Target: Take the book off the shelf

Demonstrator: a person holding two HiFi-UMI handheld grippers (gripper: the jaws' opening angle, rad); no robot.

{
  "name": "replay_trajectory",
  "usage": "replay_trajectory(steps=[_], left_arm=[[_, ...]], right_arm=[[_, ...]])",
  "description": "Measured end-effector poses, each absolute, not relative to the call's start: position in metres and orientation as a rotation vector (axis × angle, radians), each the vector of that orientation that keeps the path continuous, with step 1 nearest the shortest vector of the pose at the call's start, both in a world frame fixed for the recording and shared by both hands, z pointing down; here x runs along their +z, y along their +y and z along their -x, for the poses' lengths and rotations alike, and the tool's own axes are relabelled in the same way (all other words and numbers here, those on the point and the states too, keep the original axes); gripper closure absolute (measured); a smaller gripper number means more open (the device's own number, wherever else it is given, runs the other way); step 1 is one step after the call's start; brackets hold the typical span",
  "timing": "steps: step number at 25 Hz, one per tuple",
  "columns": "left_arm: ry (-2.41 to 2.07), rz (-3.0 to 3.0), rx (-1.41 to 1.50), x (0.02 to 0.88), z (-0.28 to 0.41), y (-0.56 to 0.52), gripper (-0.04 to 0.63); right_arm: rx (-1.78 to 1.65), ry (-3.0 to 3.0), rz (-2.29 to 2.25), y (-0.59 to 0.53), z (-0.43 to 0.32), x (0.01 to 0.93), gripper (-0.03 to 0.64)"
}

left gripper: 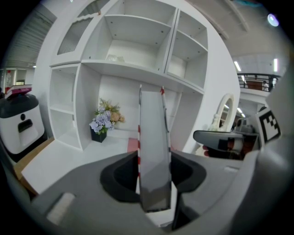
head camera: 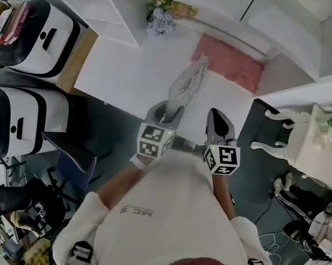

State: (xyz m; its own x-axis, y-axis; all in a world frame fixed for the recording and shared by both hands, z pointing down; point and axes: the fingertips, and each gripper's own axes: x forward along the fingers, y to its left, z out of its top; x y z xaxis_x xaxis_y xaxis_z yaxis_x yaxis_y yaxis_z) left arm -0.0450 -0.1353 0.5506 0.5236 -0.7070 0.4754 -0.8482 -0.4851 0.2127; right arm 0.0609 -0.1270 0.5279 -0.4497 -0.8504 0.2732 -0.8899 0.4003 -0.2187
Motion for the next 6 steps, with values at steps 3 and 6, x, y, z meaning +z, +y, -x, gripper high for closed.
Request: replay_trajectory(steps=[3, 6], left_arm=[[-1.277, -2.347, 0.455, 0.5488, 0.0454, -0.1345, 0.430], [-1.277, -2.349, 0.456, 0.5465, 0.0486, -0.1336, 0.430]], right_arm=[[0.507, -2.529, -1.584, -0.1262, -0.0612, 0.5265, 0.627], [0.506, -2.529, -1.589, -0.1254, -0.0588, 0.5234, 0.627]])
